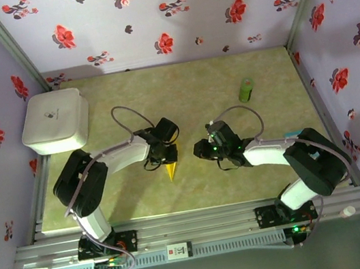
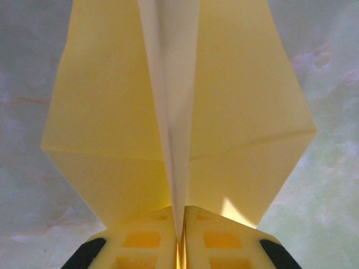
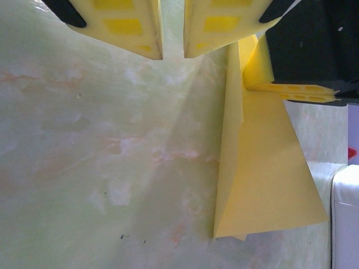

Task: Fold a paper plane with a square sheet of paper (pick it up from the middle)
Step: Move a paper plane to the center of the table.

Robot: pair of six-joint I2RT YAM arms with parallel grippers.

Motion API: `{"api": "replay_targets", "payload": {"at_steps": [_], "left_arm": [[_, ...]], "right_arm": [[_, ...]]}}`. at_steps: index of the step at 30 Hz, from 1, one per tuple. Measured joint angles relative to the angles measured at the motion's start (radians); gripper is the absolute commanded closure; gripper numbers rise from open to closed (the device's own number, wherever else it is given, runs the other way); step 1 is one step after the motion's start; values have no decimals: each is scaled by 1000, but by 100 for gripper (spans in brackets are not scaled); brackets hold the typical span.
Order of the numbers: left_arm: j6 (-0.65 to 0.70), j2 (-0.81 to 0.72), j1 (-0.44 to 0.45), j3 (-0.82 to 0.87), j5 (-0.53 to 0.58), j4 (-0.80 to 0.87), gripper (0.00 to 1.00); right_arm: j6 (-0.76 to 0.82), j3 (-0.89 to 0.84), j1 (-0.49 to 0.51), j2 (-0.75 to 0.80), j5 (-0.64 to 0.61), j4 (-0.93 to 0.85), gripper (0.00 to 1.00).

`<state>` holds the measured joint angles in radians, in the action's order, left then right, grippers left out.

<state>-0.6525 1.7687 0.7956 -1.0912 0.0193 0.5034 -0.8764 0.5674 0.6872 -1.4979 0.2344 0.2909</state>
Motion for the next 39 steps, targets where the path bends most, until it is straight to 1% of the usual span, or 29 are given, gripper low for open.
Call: {"api": "replay_targets", "payload": {"at_steps": [13, 21, 33, 39], "left_arm": [[0, 39, 13, -27, 1, 26, 86], [-3, 94, 37, -84, 48, 71, 85], [-42, 133, 42, -135, 69, 101, 79], [-69, 180, 42, -201, 91, 123, 76]], "right_arm": [[0, 0, -2, 0, 0, 0, 83], [0, -16, -9, 3, 0, -5, 83], [3, -33, -39, 101, -7, -45, 82], [14, -45, -65, 154, -7, -89, 82]]}}
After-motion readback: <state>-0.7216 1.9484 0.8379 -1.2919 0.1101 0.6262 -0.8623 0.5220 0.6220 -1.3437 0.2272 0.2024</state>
